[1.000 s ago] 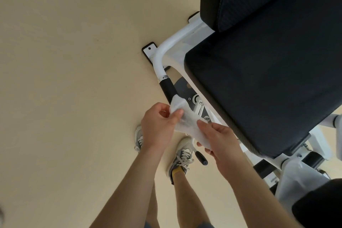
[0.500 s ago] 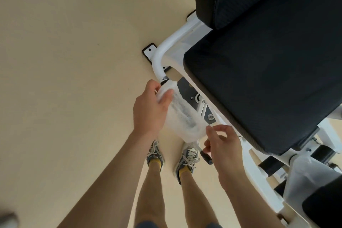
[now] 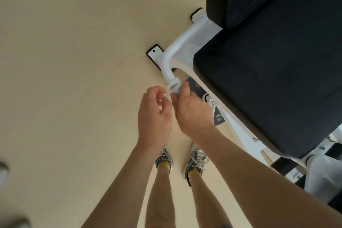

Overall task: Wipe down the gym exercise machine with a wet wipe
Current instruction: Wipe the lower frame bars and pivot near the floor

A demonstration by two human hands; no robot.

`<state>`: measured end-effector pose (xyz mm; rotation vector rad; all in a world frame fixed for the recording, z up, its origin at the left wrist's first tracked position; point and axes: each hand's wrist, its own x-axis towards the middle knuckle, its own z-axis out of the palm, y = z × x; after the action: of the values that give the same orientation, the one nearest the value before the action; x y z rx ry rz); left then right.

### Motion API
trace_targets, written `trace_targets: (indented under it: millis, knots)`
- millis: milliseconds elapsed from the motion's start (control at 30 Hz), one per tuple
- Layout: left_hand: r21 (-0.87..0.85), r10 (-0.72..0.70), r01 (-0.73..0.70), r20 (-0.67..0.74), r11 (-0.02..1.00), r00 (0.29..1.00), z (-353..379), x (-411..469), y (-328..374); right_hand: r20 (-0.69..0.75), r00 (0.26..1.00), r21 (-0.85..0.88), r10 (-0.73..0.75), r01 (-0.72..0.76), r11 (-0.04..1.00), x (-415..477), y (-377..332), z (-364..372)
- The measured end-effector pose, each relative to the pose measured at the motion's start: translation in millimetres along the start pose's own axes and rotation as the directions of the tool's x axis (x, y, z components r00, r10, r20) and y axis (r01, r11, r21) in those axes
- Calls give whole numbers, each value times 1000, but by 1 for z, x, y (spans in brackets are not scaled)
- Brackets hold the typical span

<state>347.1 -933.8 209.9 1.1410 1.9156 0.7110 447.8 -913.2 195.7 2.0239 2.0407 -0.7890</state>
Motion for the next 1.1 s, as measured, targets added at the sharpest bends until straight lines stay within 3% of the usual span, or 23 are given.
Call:
trace_targets:
  millis: [100, 267, 433, 600, 700, 900, 1000, 1100]
  knots:
    - [2, -7, 7, 94, 1000, 996, 7, -8, -1, -45, 997, -59, 64, -66, 996, -36, 12, 6]
    - [-32, -6, 10, 137, 999, 991, 12, -10, 1, 21, 999, -187, 25, -20, 982, -57, 15, 4]
    - [-108, -74, 84, 88, 991, 993, 1, -2, -2, -55, 997, -47, 50, -52, 998, 20, -19, 3]
    - [-67, -65, 80, 201, 995, 977, -8, 7, 0, 34, 998, 82, 54, -57, 995, -22, 13, 0]
    - [-54, -48, 64, 253, 997, 966, -8, 8, -2, 25, 995, 1, 95, -95, 996, -34, 18, -1]
    - [-51, 25, -12, 270, 999, 963, -14, 8, -8, -116, 993, -118, 20, -34, 992, 10, -17, 10]
    - [0, 66, -68, 271, 998, 960, -17, 7, -10, -133, 990, -189, 44, -69, 979, -26, -2, 15]
    - [31, 88, -100, 278, 994, 956, -16, 1, -12, -105, 987, -75, 119, -127, 989, -68, 19, 20]
